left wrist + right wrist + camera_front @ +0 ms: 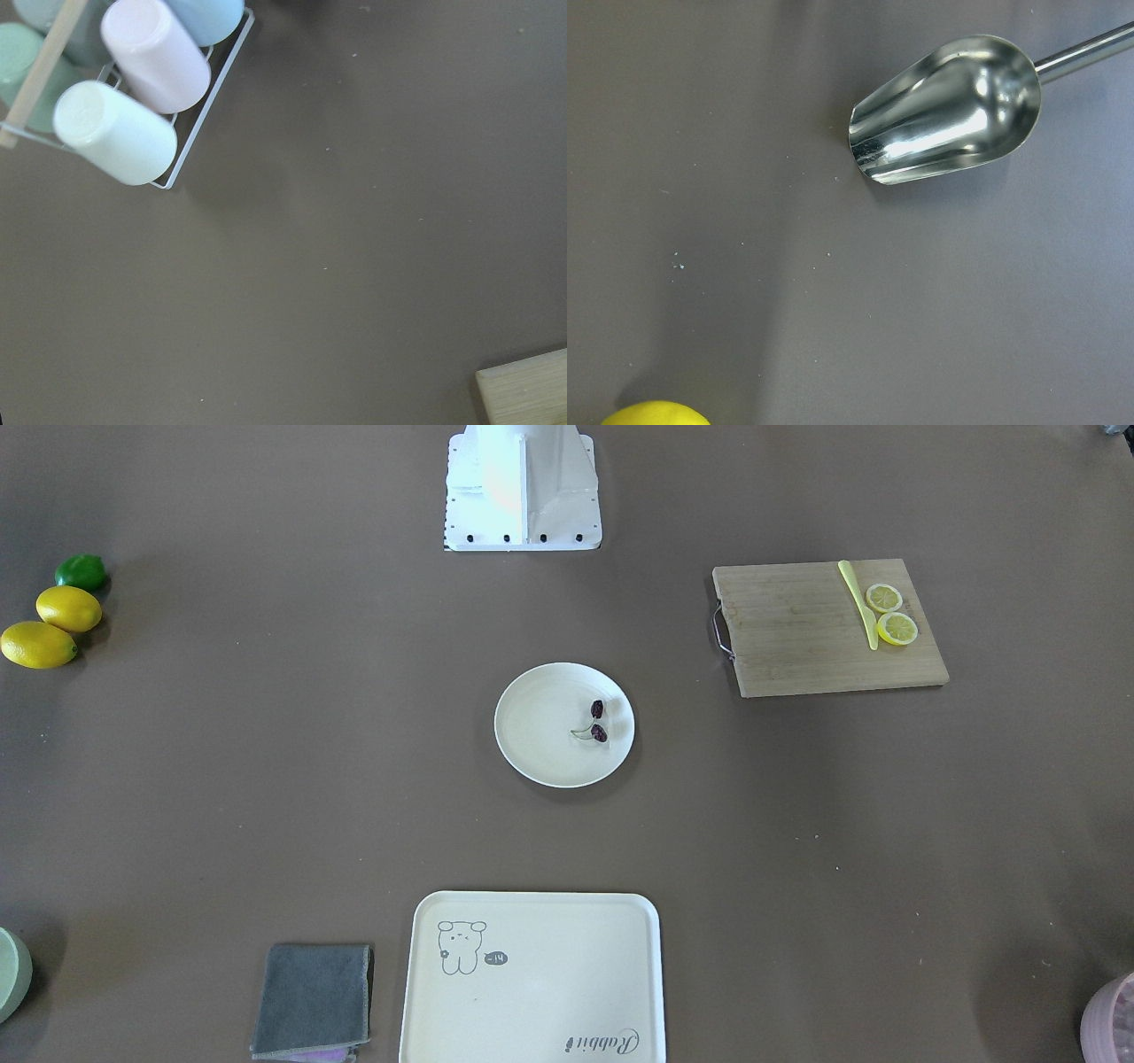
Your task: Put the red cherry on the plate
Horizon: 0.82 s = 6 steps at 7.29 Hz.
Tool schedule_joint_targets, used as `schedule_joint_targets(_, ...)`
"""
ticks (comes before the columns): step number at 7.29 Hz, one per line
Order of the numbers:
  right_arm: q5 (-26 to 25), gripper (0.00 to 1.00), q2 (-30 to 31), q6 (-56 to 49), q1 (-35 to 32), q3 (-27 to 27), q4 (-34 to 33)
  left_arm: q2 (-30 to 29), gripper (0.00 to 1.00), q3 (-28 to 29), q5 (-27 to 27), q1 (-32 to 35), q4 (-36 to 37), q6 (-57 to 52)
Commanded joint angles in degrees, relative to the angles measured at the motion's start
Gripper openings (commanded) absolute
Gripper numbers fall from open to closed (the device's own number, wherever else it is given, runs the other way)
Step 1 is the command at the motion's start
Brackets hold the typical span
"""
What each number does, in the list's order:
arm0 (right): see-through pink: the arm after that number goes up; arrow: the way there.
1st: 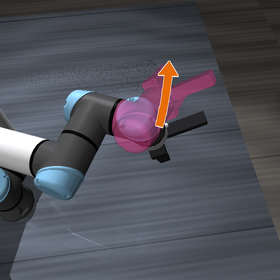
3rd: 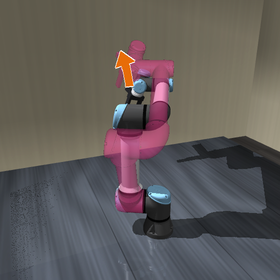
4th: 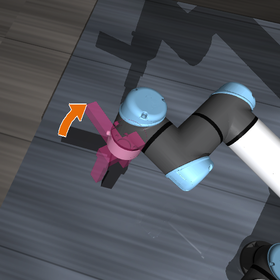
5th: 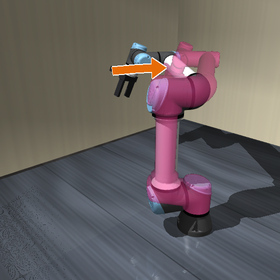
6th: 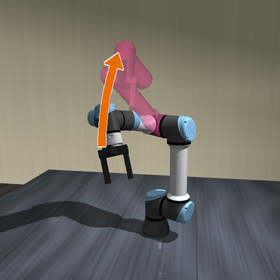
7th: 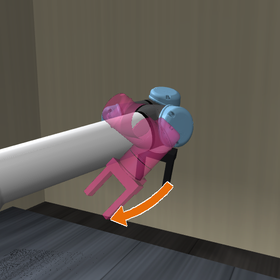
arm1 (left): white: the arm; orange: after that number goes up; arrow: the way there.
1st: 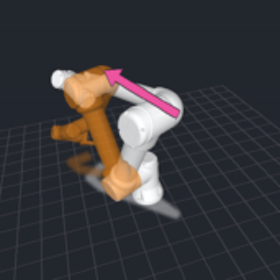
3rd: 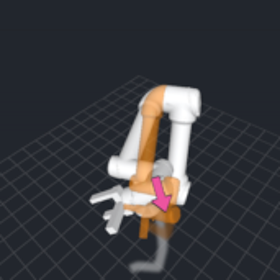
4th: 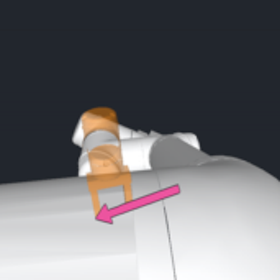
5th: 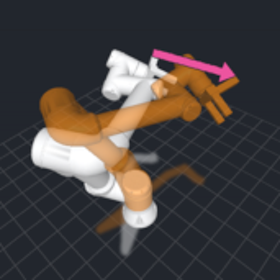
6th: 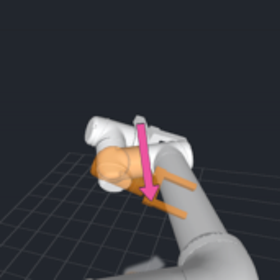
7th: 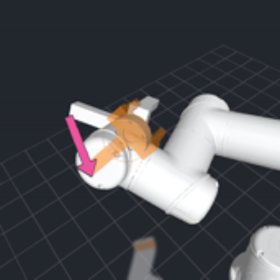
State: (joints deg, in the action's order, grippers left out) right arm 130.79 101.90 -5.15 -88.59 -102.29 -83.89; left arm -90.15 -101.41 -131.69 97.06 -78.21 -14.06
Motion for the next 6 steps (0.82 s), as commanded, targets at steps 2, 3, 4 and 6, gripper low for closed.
schedule_joint_targets(2,0.08,1.00,-0.21,0.05,0.08,0.08,0.04,2.78,0.98,-1.41,-0.05,1.02,-0.72,-0.09)
schedule_joint_targets(3,0.08,1.00,-0.30,0.13,0.08,0.08,0.04,2.78,0.98,-0.38,0.46,0.85,-0.81,0.08)
schedule_joint_targets(4,0.08,1.00,-0.30,0.14,0.08,0.08,0.04,2.70,0.98,0.07,0.21,0.41,-0.46,0.78)
schedule_joint_targets(6,0.08,1.00,-0.30,0.14,0.08,0.25,-0.05,3.30,0.98,0.51,-0.23,-0.29,-2.20,13.30)
